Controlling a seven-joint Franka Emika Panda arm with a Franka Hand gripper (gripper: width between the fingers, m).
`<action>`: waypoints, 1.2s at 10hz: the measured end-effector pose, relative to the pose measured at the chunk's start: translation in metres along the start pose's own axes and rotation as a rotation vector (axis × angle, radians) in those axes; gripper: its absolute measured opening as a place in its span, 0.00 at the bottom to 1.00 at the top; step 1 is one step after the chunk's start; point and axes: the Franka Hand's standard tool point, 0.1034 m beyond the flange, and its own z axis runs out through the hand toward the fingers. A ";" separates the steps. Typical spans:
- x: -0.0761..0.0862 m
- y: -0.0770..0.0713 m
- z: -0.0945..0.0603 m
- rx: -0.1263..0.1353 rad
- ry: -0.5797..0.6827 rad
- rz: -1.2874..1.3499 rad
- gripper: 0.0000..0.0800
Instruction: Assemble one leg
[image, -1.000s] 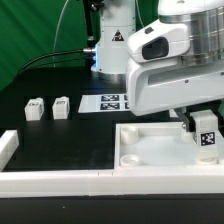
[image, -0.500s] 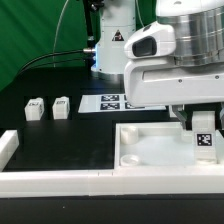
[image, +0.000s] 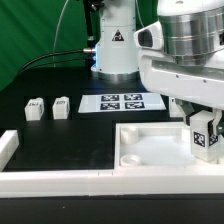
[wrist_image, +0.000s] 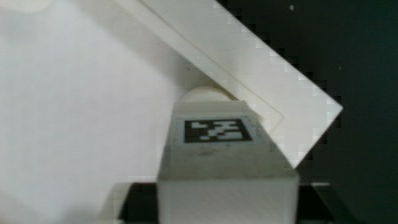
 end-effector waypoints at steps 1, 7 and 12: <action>0.000 0.000 0.000 -0.002 0.003 0.099 0.36; -0.002 0.000 0.001 -0.002 0.002 0.343 0.36; -0.001 0.001 0.002 -0.007 0.002 -0.022 0.80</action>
Offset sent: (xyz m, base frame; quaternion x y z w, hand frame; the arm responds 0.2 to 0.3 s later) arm -0.0018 -0.0013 -0.0014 -0.0044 0.0039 0.1646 0.9863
